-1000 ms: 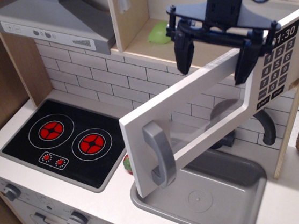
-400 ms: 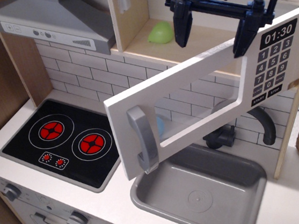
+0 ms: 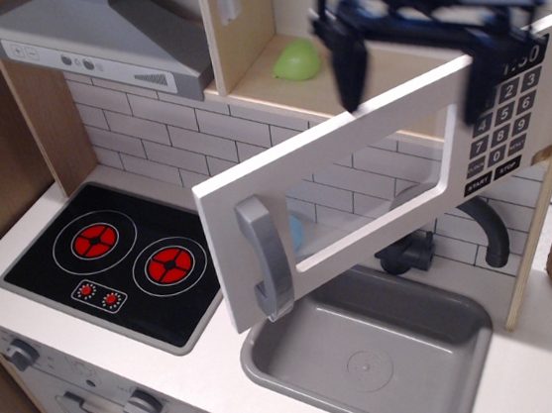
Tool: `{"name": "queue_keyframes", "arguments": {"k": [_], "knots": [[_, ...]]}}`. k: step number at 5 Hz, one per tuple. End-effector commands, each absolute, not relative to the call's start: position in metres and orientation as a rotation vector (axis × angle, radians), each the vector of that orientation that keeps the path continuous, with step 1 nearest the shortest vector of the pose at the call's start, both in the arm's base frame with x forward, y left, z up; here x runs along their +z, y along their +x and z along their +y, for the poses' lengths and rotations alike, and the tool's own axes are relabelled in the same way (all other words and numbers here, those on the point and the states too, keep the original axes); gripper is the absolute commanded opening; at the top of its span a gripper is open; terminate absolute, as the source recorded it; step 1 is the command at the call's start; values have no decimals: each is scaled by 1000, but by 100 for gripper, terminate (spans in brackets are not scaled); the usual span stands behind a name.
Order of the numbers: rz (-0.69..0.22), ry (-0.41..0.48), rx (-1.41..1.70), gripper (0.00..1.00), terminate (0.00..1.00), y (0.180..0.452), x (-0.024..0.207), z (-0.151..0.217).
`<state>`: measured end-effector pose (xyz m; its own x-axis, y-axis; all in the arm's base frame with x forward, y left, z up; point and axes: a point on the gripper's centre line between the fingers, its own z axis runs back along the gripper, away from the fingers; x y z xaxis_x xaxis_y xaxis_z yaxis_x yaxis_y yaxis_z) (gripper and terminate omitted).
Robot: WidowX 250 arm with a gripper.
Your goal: Close microwave
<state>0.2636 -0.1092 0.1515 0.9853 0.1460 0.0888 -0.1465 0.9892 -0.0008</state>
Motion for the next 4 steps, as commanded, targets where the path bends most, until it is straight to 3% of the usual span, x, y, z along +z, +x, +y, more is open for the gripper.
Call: {"name": "queue_keyframes", "arguments": {"k": [1,3,4], "knots": [[-158,-121,194,100,0,227,140,-141],[-148,-76,451,100,0,231,51,-122],[-167,-88,503,100,0,235,30,-104]]}}
